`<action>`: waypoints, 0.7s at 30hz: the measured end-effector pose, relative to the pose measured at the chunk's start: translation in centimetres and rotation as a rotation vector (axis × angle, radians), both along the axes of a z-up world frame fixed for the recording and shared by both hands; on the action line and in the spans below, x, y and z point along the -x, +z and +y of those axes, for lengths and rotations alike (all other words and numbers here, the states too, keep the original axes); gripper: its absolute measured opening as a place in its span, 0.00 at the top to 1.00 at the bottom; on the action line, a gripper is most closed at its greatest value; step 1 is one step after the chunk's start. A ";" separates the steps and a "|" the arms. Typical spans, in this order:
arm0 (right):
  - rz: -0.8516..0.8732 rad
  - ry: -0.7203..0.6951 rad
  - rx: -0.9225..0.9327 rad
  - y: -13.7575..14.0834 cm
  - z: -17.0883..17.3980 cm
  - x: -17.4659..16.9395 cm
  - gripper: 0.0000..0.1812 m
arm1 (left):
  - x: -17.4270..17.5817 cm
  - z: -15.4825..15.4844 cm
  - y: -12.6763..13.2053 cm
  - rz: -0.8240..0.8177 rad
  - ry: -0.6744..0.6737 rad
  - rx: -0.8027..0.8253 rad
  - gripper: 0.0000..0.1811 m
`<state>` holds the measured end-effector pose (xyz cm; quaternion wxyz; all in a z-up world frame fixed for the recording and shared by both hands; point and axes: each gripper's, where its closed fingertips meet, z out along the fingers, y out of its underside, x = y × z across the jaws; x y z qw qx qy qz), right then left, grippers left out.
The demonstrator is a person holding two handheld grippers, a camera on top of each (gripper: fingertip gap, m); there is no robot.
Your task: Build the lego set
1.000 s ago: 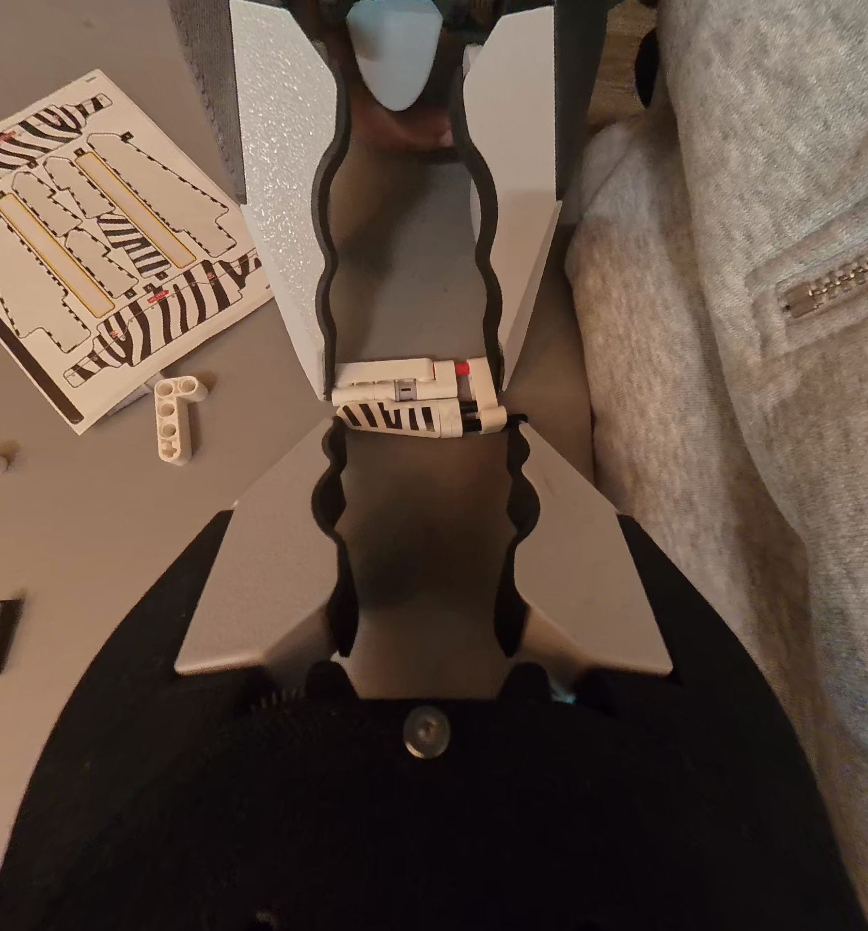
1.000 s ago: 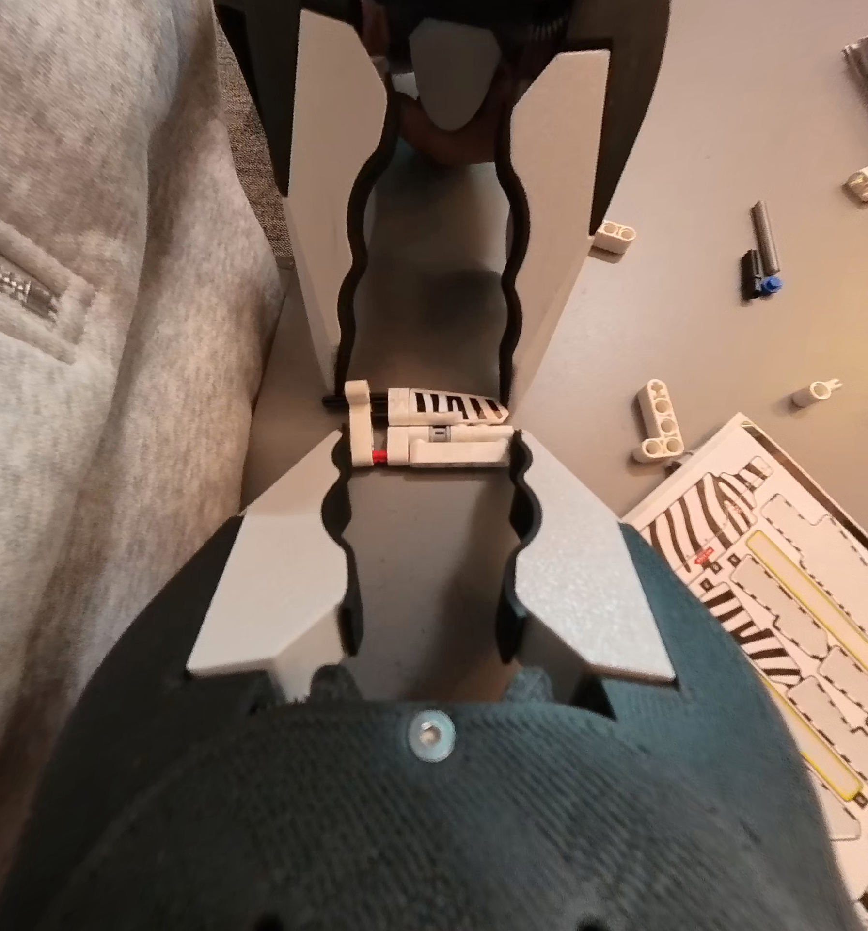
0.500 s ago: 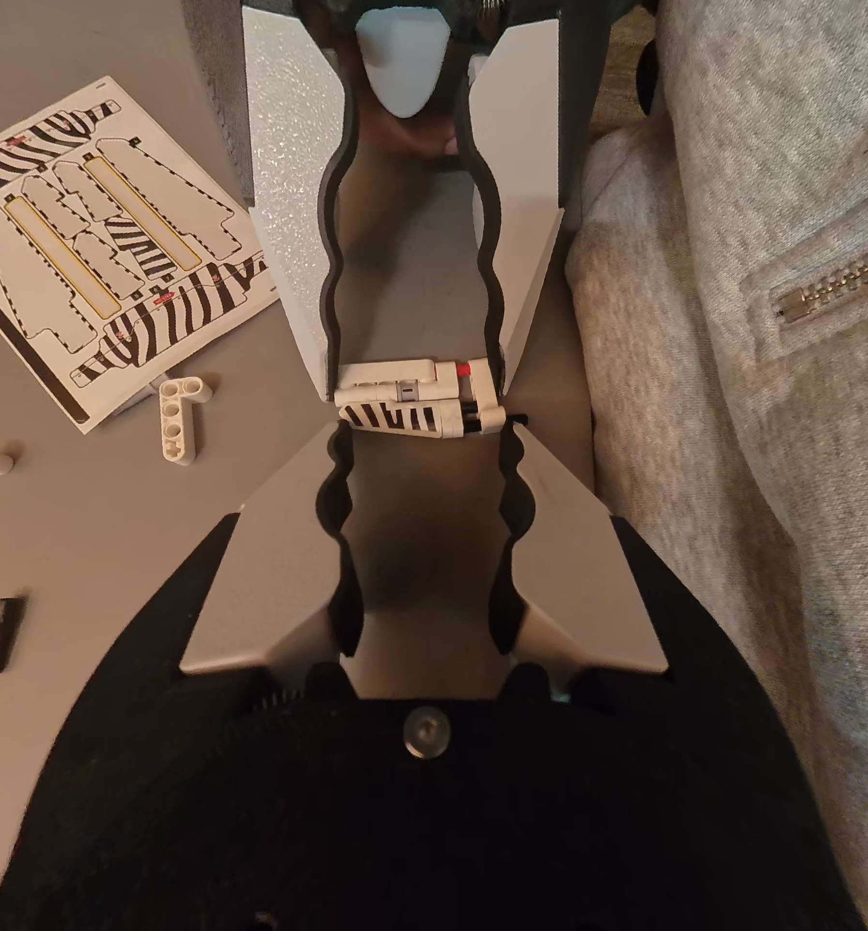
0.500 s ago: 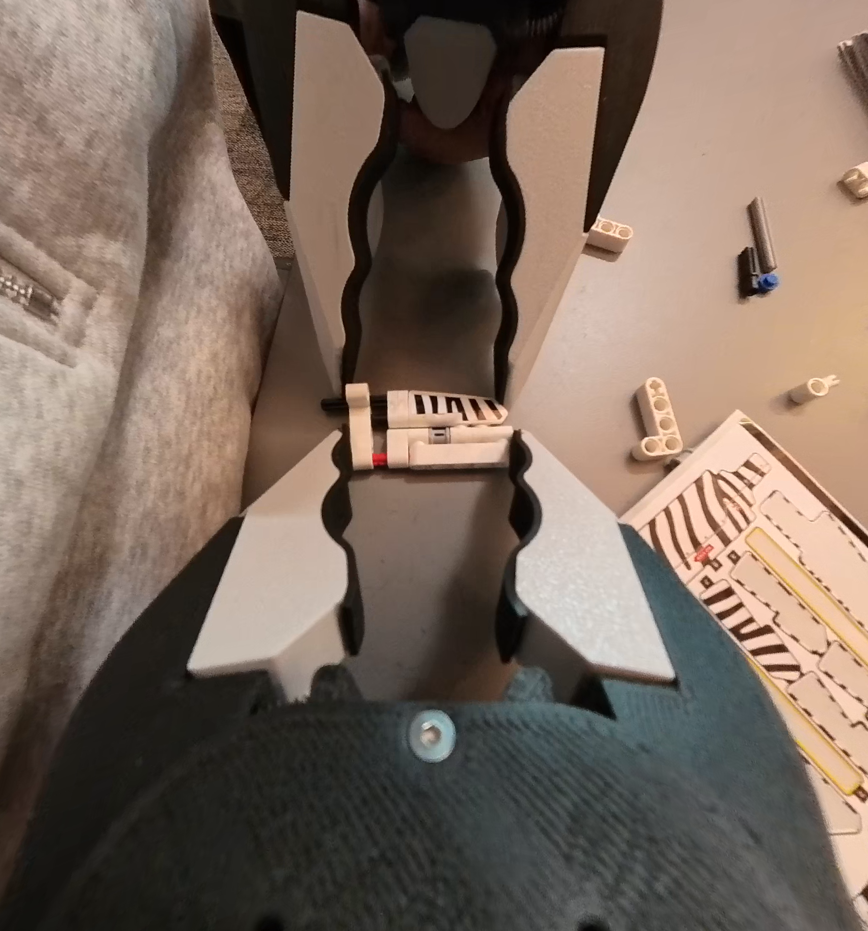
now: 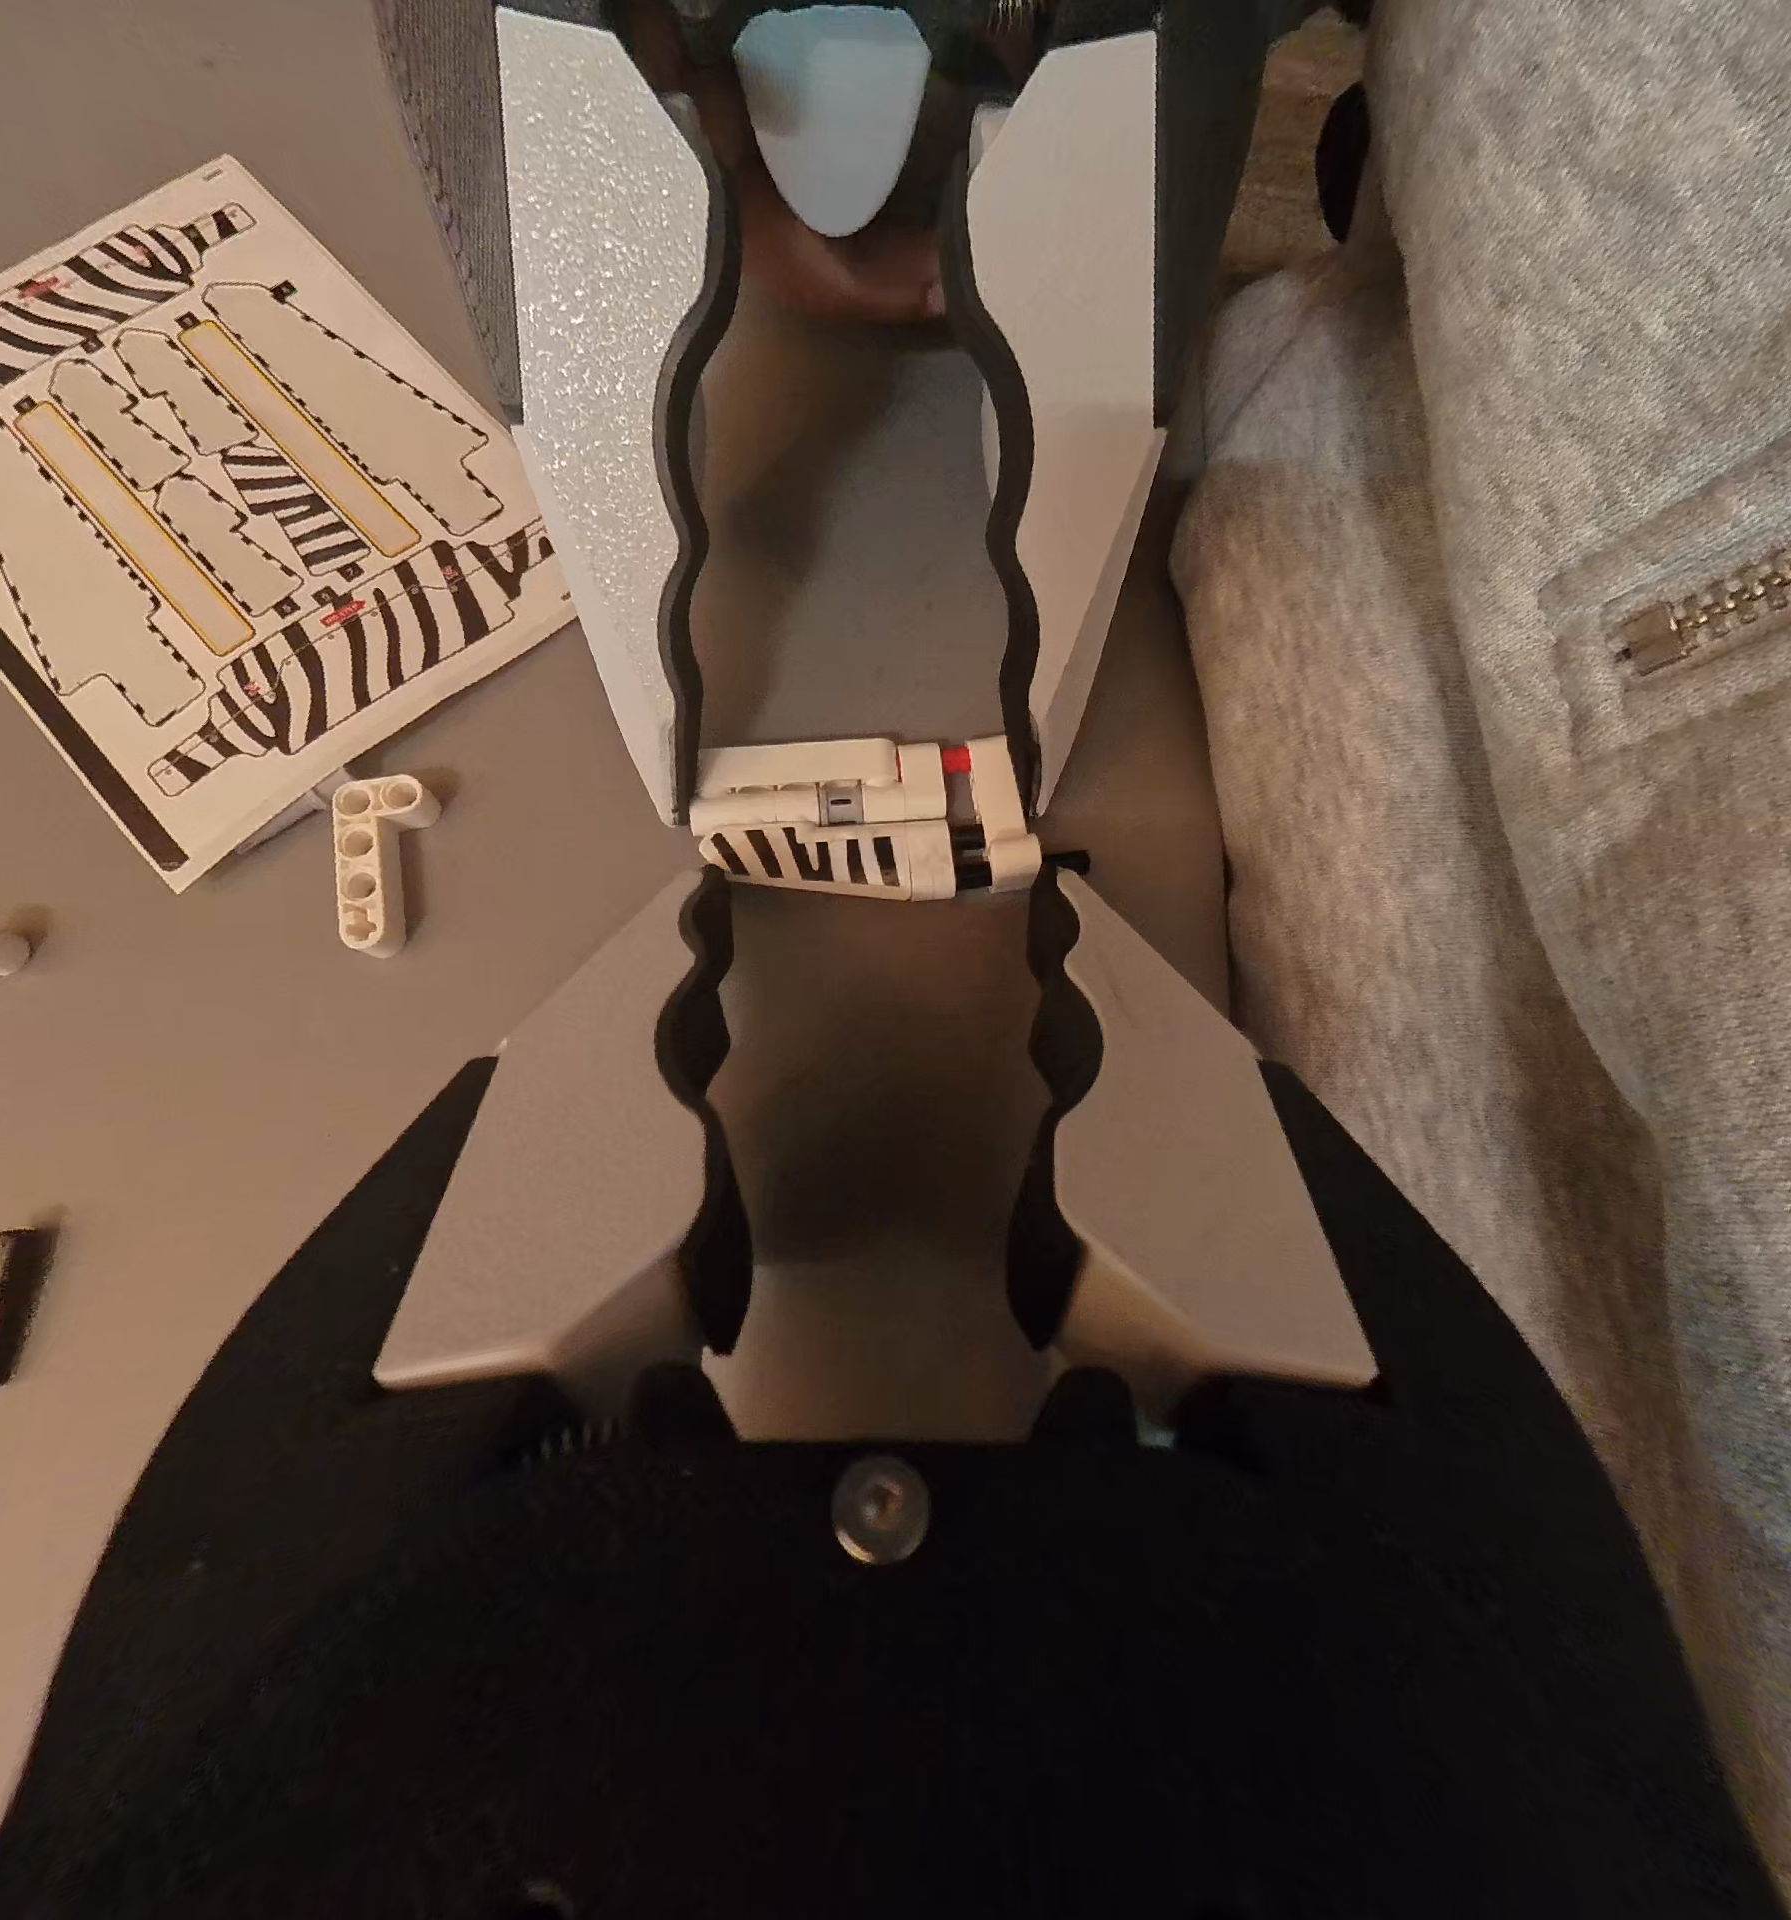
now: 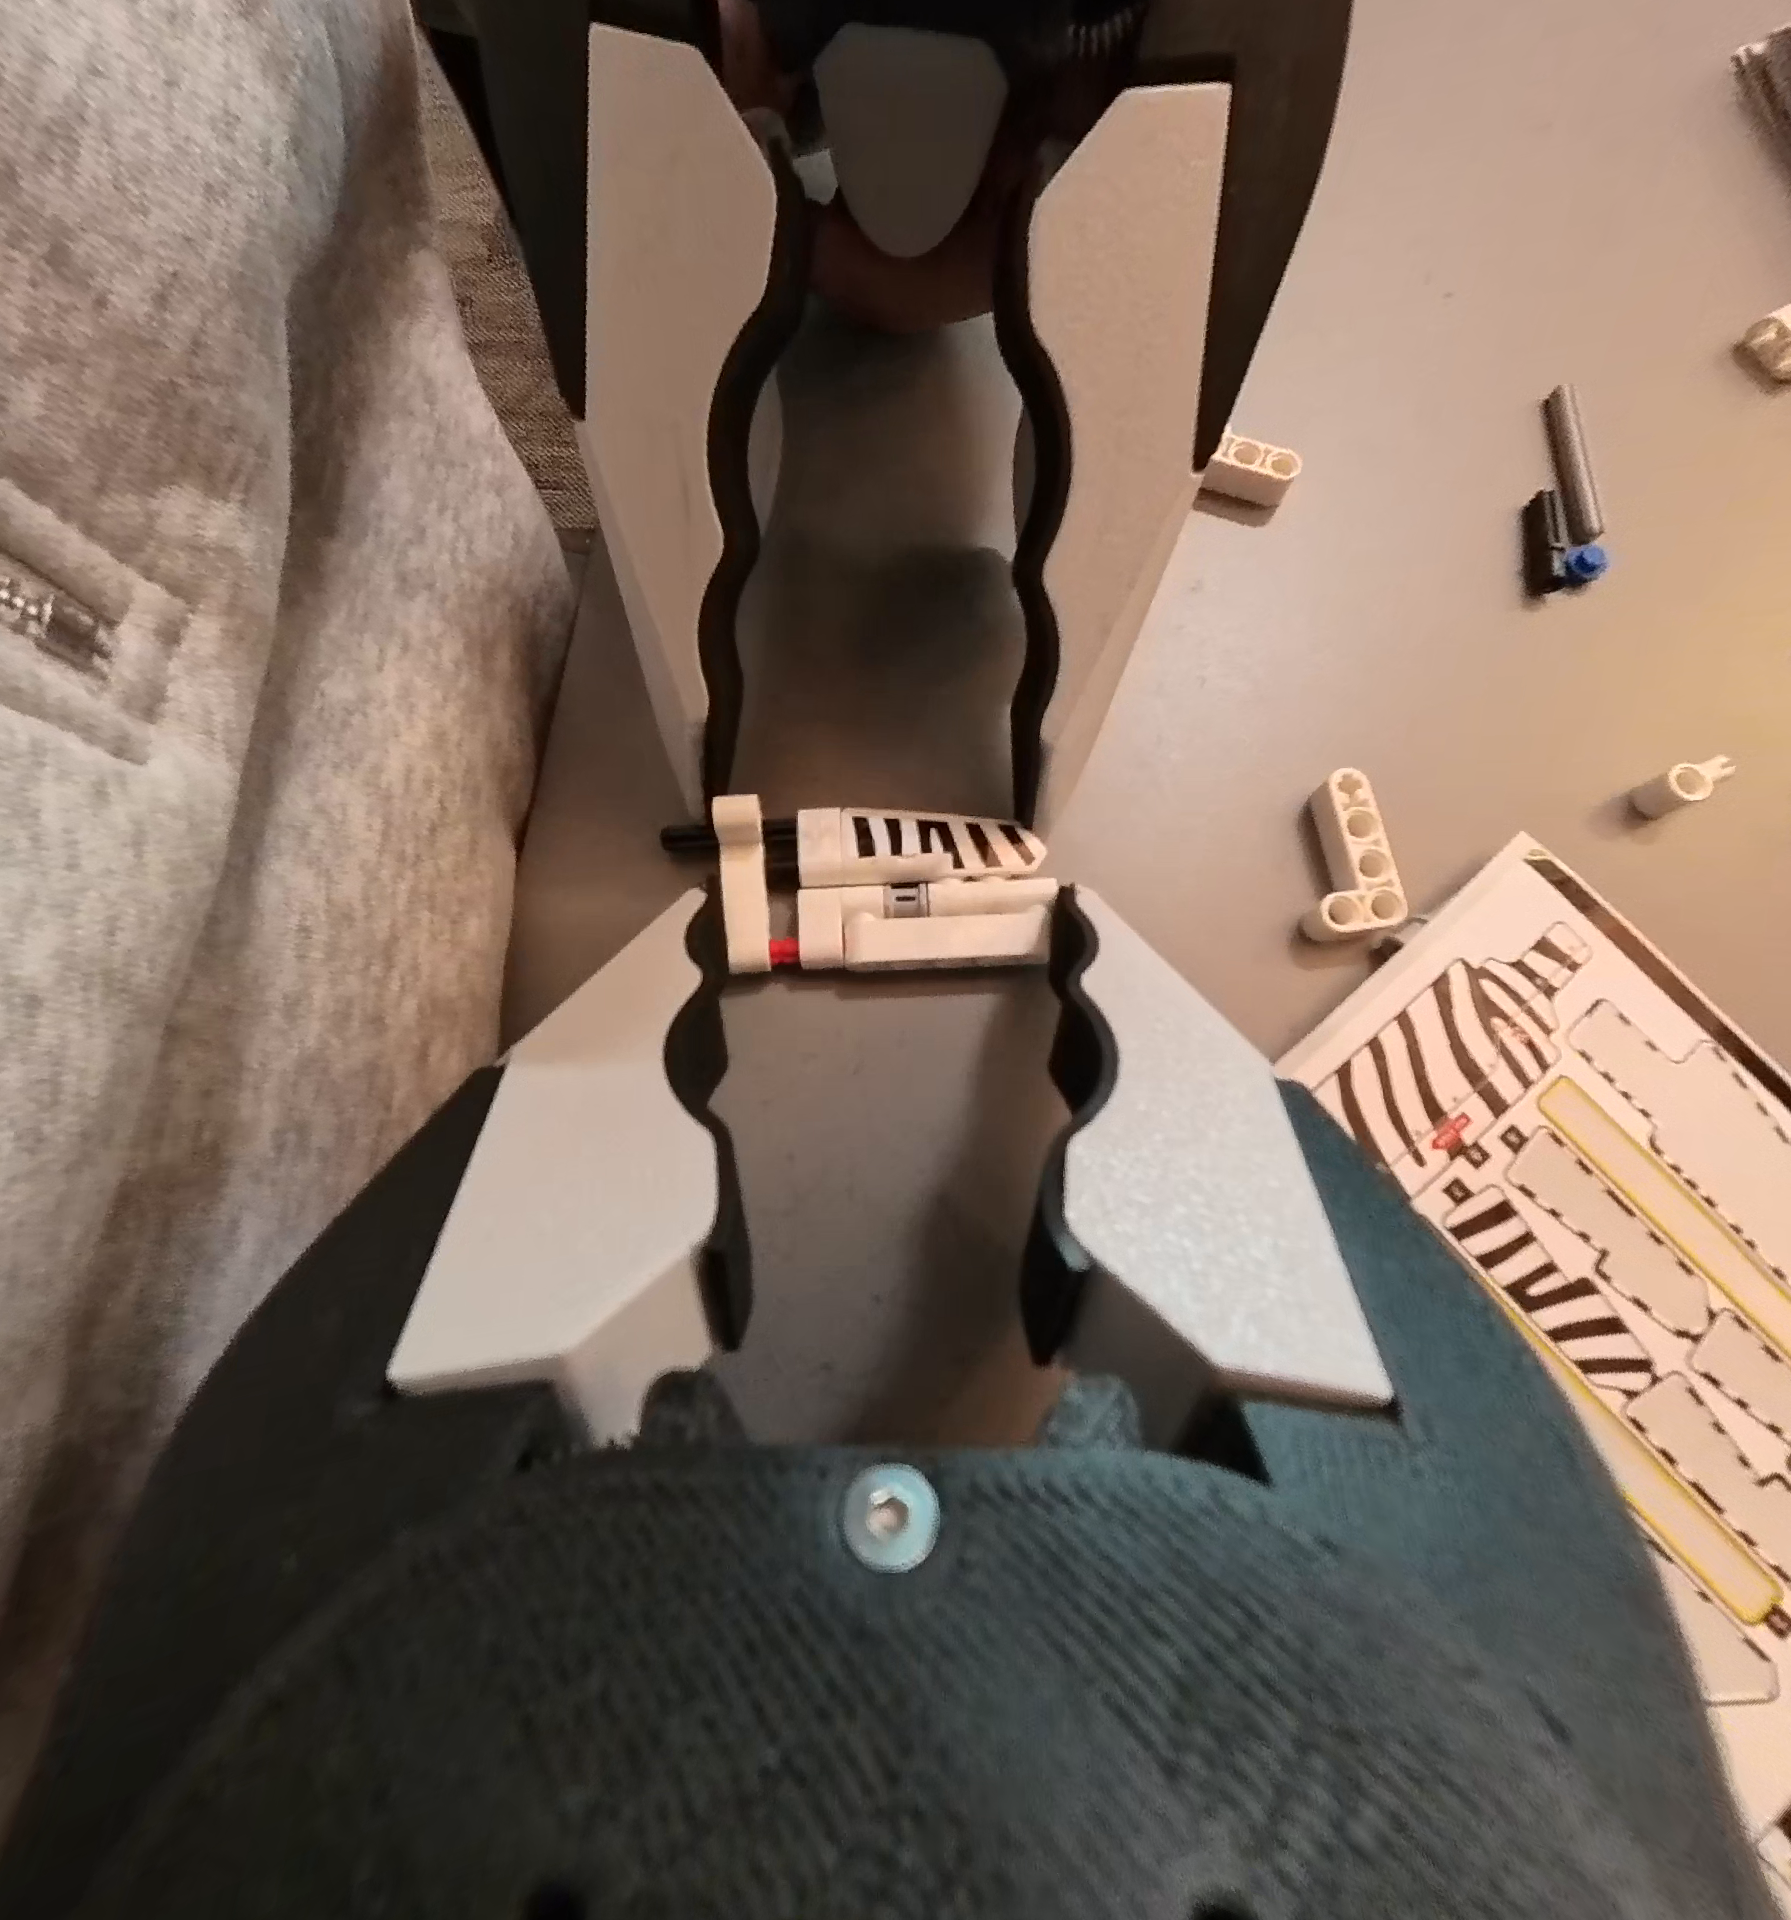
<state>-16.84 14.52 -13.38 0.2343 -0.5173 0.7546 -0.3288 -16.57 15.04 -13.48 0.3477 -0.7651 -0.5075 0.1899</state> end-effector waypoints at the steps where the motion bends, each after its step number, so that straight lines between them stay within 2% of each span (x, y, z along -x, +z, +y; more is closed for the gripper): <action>1: -0.003 0.001 0.002 0.0 0.0 0.0 0.65 | 0.0 0.0 0.0 -0.001 0.000 -0.002 0.67; 19: -0.010 0.031 0.017 0.1 0.2 0.0 0.64 | 0.0 0.1 0.1 -0.008 0.003 -0.026 0.68; 20: -0.009 0.040 0.017 0.1 0.2 0.0 0.64 | -0.1 0.0 0.2 -0.010 0.003 -0.026 0.71; 21: 0.000 0.038 0.023 0.1 0.0 0.3 0.61 | -0.2 0.5 0.6 0.011 -0.017 -0.041 0.97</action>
